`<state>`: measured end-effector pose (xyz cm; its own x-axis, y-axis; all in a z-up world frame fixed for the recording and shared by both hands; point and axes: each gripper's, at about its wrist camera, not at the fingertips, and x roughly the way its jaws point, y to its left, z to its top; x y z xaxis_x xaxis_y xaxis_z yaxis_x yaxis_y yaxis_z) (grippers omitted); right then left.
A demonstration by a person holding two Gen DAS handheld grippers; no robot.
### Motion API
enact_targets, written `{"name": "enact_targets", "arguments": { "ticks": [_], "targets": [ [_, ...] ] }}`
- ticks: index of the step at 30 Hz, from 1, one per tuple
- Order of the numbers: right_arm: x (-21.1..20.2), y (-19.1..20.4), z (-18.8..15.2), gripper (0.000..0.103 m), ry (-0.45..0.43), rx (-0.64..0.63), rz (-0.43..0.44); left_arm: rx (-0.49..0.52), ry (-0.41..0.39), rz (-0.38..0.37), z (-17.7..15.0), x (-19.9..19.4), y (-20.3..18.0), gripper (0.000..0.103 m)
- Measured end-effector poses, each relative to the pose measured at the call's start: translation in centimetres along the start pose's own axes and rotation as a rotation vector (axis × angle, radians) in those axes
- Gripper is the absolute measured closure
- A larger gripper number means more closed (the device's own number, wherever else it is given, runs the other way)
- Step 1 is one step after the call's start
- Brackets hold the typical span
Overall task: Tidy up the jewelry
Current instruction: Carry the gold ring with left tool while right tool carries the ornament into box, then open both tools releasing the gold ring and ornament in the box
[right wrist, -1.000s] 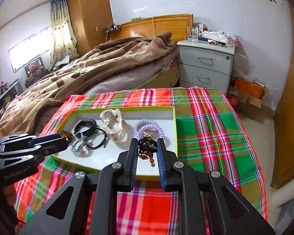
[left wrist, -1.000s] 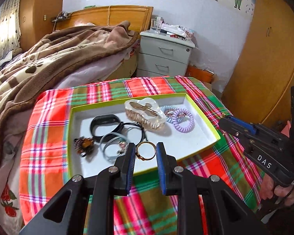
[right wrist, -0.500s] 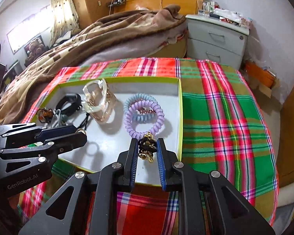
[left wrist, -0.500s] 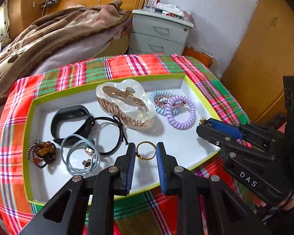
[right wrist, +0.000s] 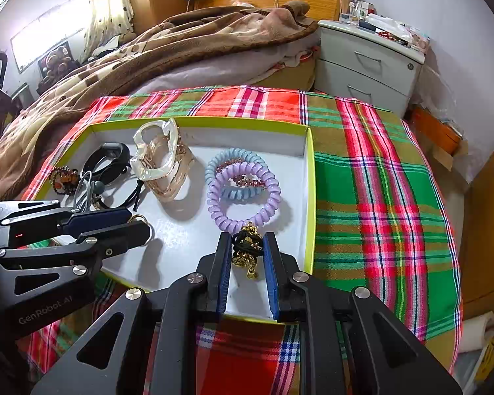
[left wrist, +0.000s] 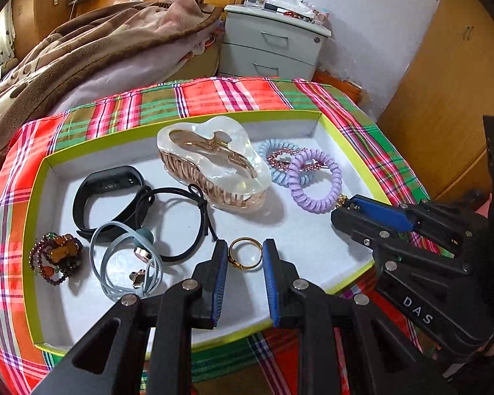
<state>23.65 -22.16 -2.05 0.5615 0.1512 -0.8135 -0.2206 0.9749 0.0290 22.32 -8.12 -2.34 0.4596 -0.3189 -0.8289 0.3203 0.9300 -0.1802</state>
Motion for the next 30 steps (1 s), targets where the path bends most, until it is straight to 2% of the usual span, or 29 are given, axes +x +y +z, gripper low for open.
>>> {"name": "enact_targets", "arguments": {
  "ticks": [7,9,15,16,18,30],
  "targets": [
    [-0.1,0.0,-0.1,0.083,-0.004,0.008,0.010,0.002,0.007,0.006,0.1,0.0,0.0,0.080],
    [-0.1,0.0,-0.2,0.082,-0.007,0.009,0.006,0.003,0.007,0.003,0.1,0.0,0.0,0.074],
    [-1.3,-0.4,-0.2,0.075,-0.045,0.038,0.001,-0.009,0.000,0.005,0.0,-0.5,0.2,0.068],
    [-1.6,-0.5,-0.2,0.069,-0.056,0.049,0.005,-0.013,-0.008,0.014,-0.1,-0.9,0.2,0.068],
    [-2.5,-0.5,-0.3,0.065,-0.081,0.065,0.019,-0.007,-0.034,0.025,-0.2,-1.7,0.1,0.064],
    [-5.5,1.2,-1.2,0.065,-0.159,0.096,0.020,-0.023,-0.117,0.074,-1.7,-5.6,-0.2,0.061]
  ]
}}
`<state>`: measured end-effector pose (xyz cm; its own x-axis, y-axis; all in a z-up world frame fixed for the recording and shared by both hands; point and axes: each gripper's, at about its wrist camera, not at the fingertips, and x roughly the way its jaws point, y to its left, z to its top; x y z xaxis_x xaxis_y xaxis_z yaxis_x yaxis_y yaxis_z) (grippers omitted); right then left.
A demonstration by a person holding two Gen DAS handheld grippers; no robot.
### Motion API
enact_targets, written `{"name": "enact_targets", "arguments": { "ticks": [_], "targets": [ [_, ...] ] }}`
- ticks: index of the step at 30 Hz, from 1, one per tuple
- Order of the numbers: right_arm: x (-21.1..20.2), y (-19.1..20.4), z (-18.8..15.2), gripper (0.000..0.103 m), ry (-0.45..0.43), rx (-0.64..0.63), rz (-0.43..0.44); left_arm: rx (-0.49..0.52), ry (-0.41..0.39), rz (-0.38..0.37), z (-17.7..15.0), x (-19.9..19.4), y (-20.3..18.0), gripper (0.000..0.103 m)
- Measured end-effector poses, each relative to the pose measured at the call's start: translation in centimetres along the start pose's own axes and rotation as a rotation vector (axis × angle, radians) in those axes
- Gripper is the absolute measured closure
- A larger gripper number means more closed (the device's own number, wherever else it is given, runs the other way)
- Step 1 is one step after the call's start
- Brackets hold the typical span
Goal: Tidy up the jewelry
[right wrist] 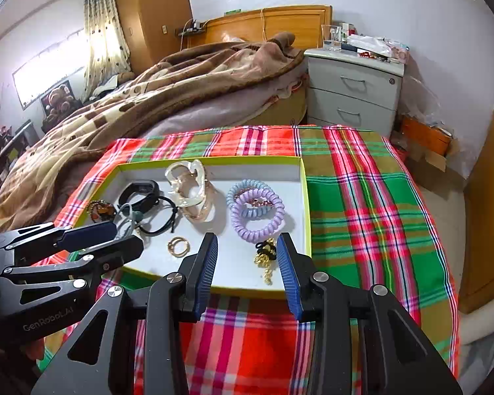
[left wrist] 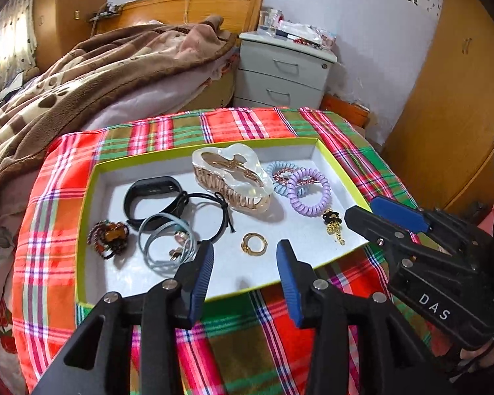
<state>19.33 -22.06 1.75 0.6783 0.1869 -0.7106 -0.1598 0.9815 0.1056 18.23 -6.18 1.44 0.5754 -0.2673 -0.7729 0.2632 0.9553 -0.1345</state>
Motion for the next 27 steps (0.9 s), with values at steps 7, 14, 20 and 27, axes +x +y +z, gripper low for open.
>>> {"name": "enact_targets", "arguments": {
  "ticks": [7,14,20,27],
  "targets": [
    [-2.6,1.4,-1.3,0.065,-0.070,0.005,-0.029,-0.015,-0.066,0.092,-1.6,-2.6,0.4,0.061],
    [-4.7,3.4,-2.8,0.065,-0.125,-0.015,-0.049,-0.038,-0.127,0.193,-3.4,-5.0,1.1,0.061],
    [-5.9,4.9,-4.2,0.065,-0.155,-0.018,-0.053,-0.083,-0.154,0.229,-5.1,-6.6,2.3,0.061],
    [-6.1,5.4,-5.0,0.065,-0.150,-0.006,-0.053,-0.089,-0.158,0.239,-6.4,-7.5,2.5,0.061]
  ]
}}
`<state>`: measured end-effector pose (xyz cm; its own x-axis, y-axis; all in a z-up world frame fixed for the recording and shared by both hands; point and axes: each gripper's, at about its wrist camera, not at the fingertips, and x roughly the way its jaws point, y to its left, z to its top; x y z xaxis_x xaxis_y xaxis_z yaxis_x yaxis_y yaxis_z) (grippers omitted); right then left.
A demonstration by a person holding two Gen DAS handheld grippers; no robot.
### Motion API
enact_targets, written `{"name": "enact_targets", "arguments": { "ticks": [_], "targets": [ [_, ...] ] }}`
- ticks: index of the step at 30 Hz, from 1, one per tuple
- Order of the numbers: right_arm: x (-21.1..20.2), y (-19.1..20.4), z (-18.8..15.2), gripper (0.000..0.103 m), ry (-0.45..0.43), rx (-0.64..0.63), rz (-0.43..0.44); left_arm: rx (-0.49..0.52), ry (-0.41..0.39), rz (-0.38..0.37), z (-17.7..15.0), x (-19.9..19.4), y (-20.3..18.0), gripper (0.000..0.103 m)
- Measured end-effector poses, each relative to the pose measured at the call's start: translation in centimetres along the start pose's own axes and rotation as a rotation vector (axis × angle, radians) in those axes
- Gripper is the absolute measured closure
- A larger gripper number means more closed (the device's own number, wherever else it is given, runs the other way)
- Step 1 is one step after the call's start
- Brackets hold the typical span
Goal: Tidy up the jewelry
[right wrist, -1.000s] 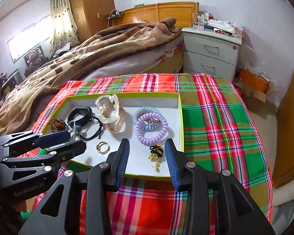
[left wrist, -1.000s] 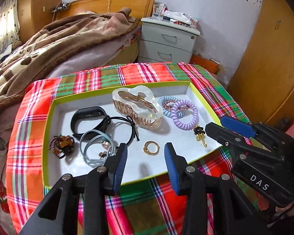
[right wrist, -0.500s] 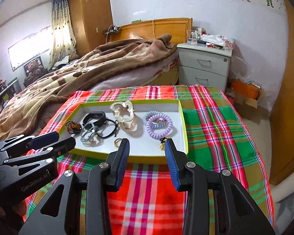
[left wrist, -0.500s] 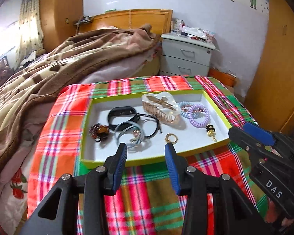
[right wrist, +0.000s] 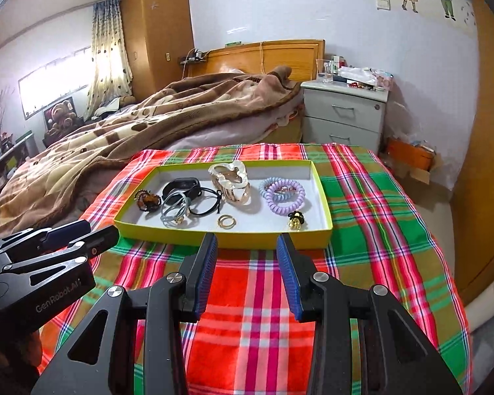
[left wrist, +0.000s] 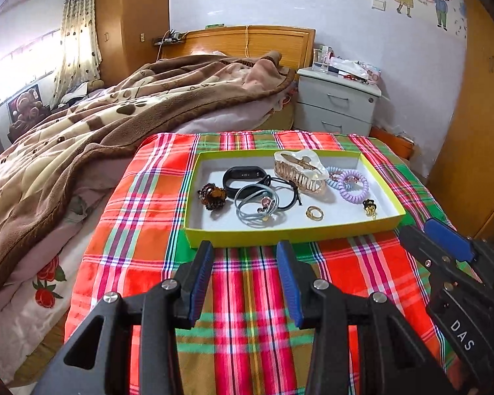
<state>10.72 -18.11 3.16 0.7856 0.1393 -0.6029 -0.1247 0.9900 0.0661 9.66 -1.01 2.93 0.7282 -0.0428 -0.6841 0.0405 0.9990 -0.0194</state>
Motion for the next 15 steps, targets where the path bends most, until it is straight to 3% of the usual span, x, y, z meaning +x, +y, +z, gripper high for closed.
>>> {"name": "enact_targets", "arguments": {
  "ticks": [15],
  "targets": [
    [-0.39,0.43,-0.44,0.065,-0.004,0.006,-0.009,-0.019,0.015,-0.005,-0.72,-0.25,0.32,0.061]
  ]
}}
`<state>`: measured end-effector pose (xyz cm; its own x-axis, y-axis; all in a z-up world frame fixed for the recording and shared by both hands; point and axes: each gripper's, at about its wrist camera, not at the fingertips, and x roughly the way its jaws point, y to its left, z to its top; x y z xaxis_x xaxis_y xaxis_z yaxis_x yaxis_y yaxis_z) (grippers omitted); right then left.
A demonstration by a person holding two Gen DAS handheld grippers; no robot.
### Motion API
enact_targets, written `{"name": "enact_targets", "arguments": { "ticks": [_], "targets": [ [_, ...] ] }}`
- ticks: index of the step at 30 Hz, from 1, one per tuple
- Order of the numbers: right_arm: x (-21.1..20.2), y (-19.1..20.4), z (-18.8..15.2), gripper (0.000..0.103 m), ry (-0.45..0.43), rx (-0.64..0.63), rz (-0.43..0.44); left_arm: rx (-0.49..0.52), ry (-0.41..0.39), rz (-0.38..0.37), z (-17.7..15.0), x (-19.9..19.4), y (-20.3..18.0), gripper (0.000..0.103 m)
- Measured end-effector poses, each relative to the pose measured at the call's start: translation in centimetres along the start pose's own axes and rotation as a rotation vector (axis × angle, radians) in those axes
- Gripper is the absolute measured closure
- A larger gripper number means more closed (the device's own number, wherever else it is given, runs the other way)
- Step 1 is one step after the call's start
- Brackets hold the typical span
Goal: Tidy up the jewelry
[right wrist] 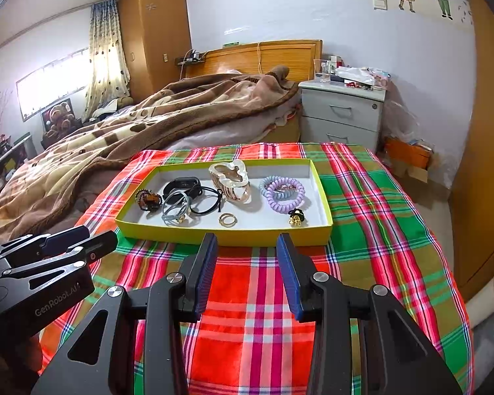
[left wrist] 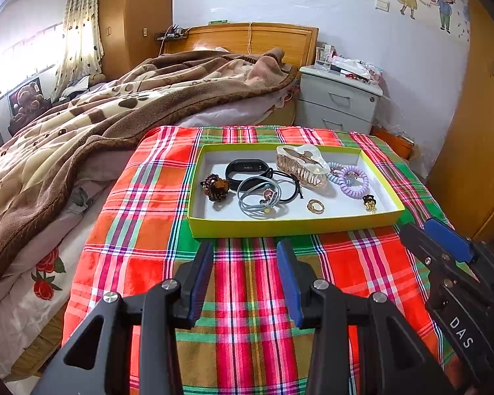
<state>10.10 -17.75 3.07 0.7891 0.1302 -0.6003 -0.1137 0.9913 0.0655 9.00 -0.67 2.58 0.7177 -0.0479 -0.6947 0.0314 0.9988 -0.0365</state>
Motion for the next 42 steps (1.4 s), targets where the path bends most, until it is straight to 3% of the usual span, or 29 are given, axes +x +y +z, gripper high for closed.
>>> {"name": "enact_targets", "arguments": {
  "ticks": [42],
  "targets": [
    [0.07,0.20,-0.39,0.065,0.011,0.004,-0.005,0.011,0.015,-0.002,0.06,0.29,-0.15,0.061]
  ]
}}
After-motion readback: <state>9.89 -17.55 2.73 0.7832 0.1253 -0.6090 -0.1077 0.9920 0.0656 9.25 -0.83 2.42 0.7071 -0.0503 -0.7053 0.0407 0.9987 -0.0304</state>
